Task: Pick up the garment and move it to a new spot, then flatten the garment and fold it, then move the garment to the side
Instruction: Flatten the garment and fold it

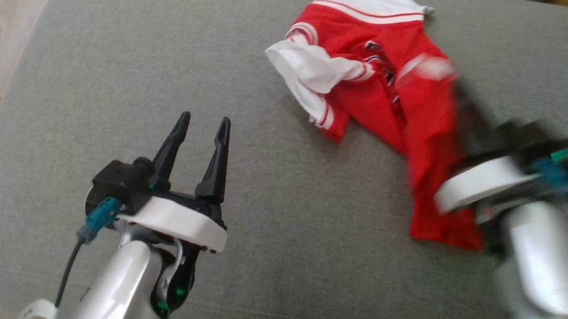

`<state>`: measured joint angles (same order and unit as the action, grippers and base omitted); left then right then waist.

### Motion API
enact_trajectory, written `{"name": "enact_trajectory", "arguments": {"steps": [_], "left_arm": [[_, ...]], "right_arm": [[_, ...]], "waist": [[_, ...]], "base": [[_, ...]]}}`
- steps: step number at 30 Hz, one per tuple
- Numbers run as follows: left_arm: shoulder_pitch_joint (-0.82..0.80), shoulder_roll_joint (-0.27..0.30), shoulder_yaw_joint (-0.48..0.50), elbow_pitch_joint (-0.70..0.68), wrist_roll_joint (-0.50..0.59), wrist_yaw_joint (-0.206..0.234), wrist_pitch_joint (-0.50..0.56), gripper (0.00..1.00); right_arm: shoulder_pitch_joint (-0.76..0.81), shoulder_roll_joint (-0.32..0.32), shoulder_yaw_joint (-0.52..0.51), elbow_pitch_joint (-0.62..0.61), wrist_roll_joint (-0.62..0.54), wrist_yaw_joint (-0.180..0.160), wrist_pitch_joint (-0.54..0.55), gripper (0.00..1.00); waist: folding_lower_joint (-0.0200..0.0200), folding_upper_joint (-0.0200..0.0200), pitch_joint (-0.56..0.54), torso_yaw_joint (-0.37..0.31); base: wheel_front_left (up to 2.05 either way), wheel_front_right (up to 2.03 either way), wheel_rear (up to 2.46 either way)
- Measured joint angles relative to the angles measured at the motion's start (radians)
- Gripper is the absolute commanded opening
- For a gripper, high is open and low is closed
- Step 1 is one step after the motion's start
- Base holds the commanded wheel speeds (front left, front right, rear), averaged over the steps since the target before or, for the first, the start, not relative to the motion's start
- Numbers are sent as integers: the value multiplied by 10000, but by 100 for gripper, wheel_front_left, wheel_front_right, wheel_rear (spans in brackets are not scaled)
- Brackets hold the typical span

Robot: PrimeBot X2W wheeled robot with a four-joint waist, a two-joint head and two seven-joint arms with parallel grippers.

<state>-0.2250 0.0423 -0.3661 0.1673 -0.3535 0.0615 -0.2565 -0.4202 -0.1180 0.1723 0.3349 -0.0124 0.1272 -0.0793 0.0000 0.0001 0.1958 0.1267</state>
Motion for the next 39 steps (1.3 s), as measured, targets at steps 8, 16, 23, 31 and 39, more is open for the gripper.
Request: {"name": "enact_trajectory", "arguments": {"steps": [8,16,23,31,39], "left_arm": [[24,0,-69,-23,0,-10,0,100],[-12,0,-117,-27,0,-90,0,100],[-69,0,-104,-10,4,-100,-2,100],[-72,0,-17,33,105,-100,0,100],[-69,0,-17,46,176,-100,-2,100]], "right_arm": [[-633,-2128,-1323,-1444,569,0,1755,0],[-1541,-3371,-1802,314,123,0,1833,0],[-3027,-3319,-2591,2065,-1595,0,1081,100],[-3000,-1638,-2428,2190,-1927,0,-316,100],[-1207,-441,-905,1365,-581,0,-890,100]], "waist": [[0,0,-25,-180],[1,0,393,98],[2,0,607,209],[0,0,379,-108],[0,0,47,-347]], "base": [[0,0,0],[0,0,0],[0,0,0],[0,0,0],[0,0,0]]}}
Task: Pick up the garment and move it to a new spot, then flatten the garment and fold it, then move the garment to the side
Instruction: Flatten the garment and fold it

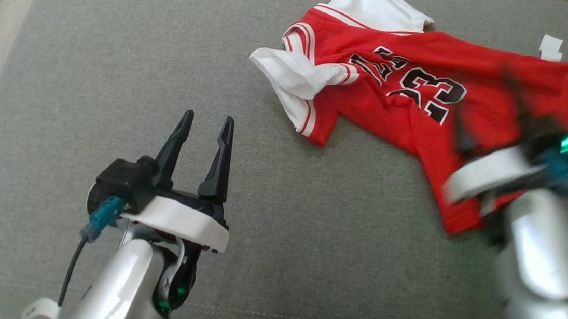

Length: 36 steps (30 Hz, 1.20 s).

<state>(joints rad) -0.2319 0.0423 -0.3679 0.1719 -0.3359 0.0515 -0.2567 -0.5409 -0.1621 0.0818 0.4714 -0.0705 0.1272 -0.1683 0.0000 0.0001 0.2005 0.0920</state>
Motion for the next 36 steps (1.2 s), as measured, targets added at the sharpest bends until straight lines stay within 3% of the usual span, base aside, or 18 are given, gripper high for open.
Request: {"name": "enact_trajectory", "arguments": {"steps": [5,10,19,26,27,28,36], "left_arm": [[6,0,-56,-2,0,2,2,100],[5,0,-123,-12,-56,13,2,100],[-3,-2,-445,-61,-562,140,2,100],[-3,-2,-476,-71,-650,247,0,100],[-3,-2,-477,-75,-650,249,2,100],[-3,-2,-477,-82,-656,268,0,100],[-3,-2,-431,-104,-717,336,2,100]], "right_arm": [[942,299,2006,-669,585,0,12,100],[825,267,2920,-849,823,0,257,100],[-803,-646,4027,800,892,0,940,100],[-1688,-788,4441,2328,880,0,934,100],[-1799,-788,4464,2500,880,0,913,14],[-1913,-784,4489,2661,880,0,853,0],[-2200,-445,4587,3335,1026,0,104,0]], "waist": [[0,0,-18,163],[0,0,95,551],[0,0,468,1938],[0,-1,713,2830],[1,0,736,2896],[1,0,756,2944],[1,0,679,2640]], "base": [[0,0,0],[0,0,0],[0,0,0],[0,0,0],[0,0,0],[0,0,0],[0,0,0]]}}
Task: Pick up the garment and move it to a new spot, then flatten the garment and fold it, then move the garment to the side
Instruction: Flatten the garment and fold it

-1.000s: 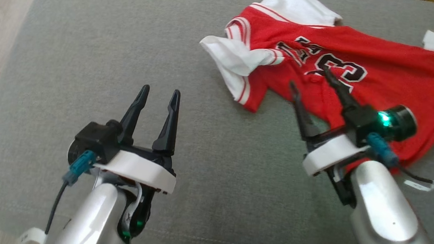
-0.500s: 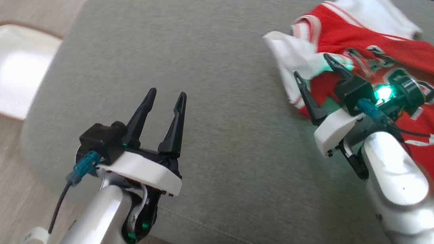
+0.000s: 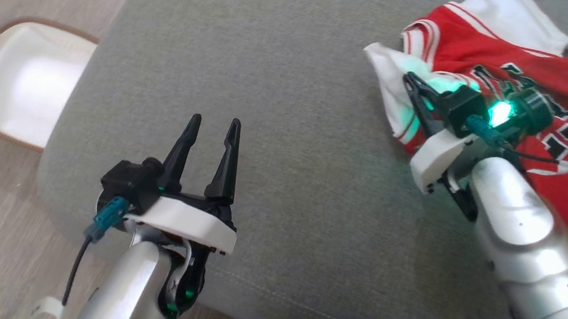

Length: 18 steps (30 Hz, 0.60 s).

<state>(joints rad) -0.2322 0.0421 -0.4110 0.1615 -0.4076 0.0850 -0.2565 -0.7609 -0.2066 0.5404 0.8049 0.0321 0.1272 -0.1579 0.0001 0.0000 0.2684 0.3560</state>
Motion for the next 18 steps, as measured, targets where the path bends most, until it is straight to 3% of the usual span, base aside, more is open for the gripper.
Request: {"name": "enact_trajectory", "arguments": {"steps": [9,17,18], "left_arm": [[3,-2,82,10,138,-67,-2,100],[62,0,372,42,295,-71,-2,100],[79,2,387,44,309,-73,-2,100]], "right_arm": [[164,681,376,-531,569,0,-535,0],[1531,1131,1814,-1753,1360,0,-174,0],[1749,1149,1977,-1868,1452,0,-117,22]], "waist": [[-1,0,-337,-631],[-1,0,-757,-966],[-1,0,-810,-1019]], "base": [[0,0,0],[0,0,0],[0,0,0]]}}
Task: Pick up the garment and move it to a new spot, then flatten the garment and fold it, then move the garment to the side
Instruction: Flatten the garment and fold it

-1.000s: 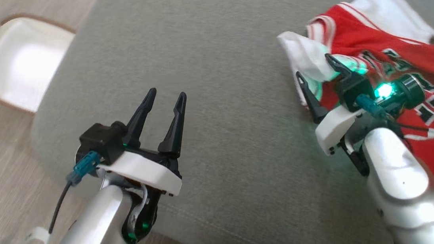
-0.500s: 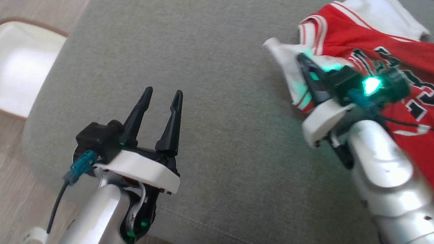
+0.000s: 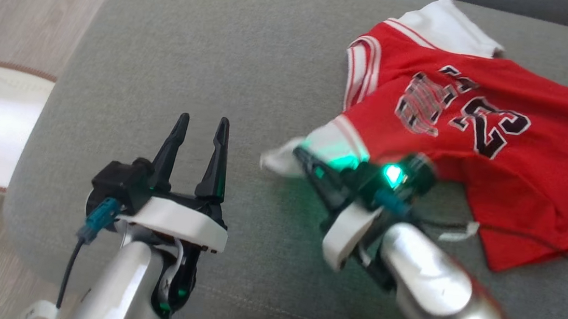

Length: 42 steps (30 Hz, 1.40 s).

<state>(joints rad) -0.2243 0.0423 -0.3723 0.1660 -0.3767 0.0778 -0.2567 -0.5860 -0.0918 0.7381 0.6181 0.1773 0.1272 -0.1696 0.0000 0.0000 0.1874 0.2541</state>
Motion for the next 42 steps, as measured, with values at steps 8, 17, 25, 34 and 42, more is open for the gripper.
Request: {"name": "enact_trajectory", "arguments": {"steps": [8,17,25,34,42], "left_arm": [[426,2,249,8,146,-75,0,100],[593,4,412,4,249,-134,0,100],[603,4,581,19,476,-257,2,100],[464,54,780,1703,1269,-96,13,100],[-427,399,932,3498,1718,385,314,100]], "right_arm": [[704,119,568,-750,614,0,412,100],[2377,-12,-1709,-2046,-73,0,468,100],[4673,130,-4867,-3856,-991,0,451,100],[5346,341,-6002,-4786,-1429,0,451,100],[5334,410,-6111,-4976,-1331,0,451,100]], "waist": [[0,0,-287,-641],[0,0,-599,-1784],[0,0,-749,-2683],[0,0,-462,-3266],[0,0,-129,-3428]], "base": [[0,0,0],[0,0,0],[0,0,0],[0,0,0],[0,0,0]]}}
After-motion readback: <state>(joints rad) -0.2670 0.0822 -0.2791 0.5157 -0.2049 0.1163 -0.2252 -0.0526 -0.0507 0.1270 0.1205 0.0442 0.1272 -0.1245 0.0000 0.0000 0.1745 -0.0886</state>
